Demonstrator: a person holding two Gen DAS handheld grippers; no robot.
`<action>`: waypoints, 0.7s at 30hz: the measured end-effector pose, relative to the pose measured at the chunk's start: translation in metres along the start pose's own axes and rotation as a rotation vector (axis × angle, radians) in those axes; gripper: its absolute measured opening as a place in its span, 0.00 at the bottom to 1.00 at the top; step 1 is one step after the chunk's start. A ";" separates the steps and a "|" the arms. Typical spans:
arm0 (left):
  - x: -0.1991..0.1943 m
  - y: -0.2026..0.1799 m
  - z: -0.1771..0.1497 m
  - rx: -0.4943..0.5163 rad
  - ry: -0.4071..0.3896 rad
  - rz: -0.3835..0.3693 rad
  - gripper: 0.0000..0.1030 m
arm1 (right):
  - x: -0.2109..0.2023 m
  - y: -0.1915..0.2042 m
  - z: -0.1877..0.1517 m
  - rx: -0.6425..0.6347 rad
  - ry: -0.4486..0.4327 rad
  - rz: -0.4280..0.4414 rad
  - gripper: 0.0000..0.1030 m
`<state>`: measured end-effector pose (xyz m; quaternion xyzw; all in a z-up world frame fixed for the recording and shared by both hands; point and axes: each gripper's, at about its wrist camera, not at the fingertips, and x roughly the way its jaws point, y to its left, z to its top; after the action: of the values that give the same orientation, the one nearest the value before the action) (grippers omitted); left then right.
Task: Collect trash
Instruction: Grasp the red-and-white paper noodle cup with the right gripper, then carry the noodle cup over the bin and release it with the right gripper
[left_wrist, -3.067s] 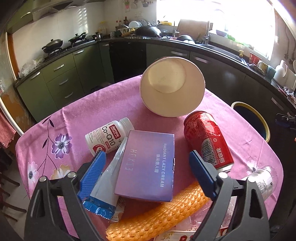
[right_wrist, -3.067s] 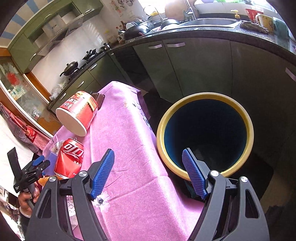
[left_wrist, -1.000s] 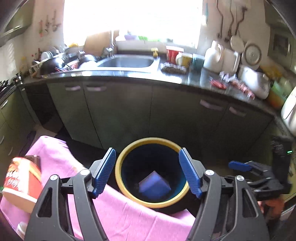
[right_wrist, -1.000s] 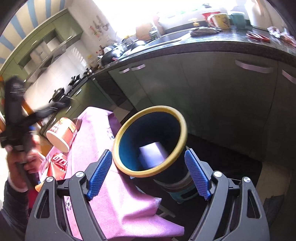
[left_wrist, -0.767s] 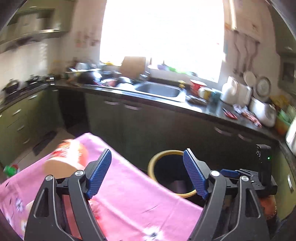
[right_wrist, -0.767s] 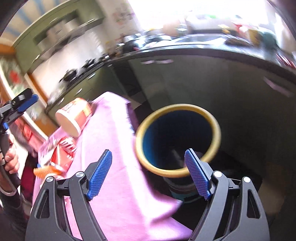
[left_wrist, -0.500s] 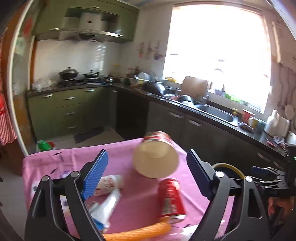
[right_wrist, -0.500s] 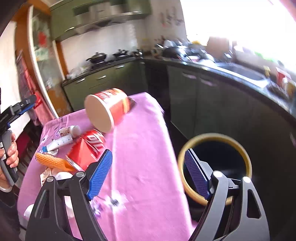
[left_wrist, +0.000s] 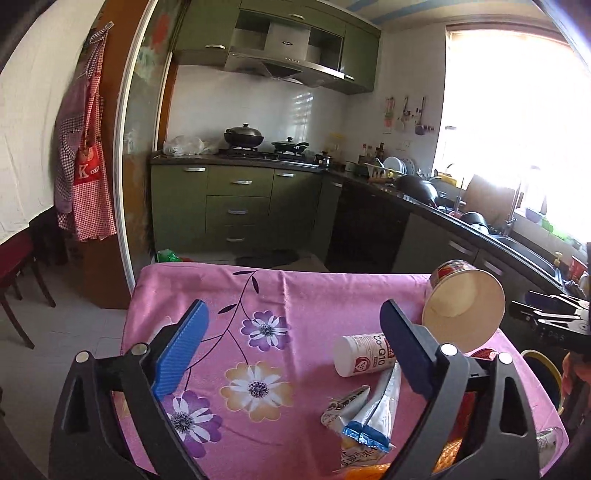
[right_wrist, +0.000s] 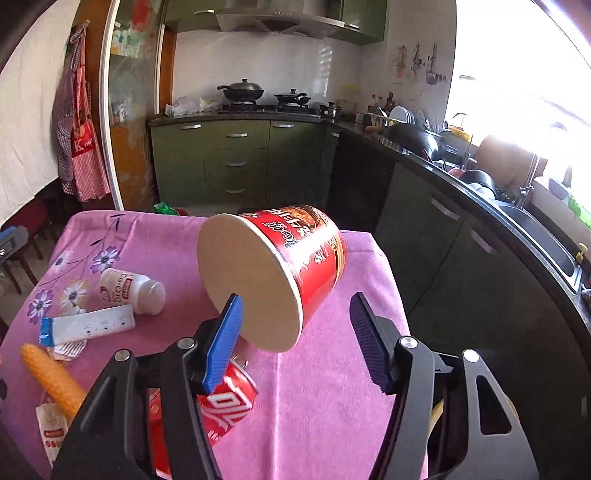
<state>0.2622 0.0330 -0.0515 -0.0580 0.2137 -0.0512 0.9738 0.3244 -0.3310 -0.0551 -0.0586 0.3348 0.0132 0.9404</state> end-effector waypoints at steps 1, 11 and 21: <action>0.000 0.002 -0.001 0.002 -0.002 0.004 0.87 | 0.009 0.000 0.003 0.001 0.009 -0.011 0.53; 0.010 -0.002 -0.009 0.047 0.021 0.006 0.88 | 0.079 0.015 0.021 -0.044 0.036 -0.137 0.44; 0.010 0.003 -0.009 0.026 0.025 -0.002 0.88 | 0.105 0.005 0.023 -0.014 0.034 -0.198 0.05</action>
<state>0.2672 0.0343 -0.0641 -0.0448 0.2252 -0.0557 0.9717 0.4196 -0.3250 -0.1044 -0.0980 0.3430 -0.0783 0.9309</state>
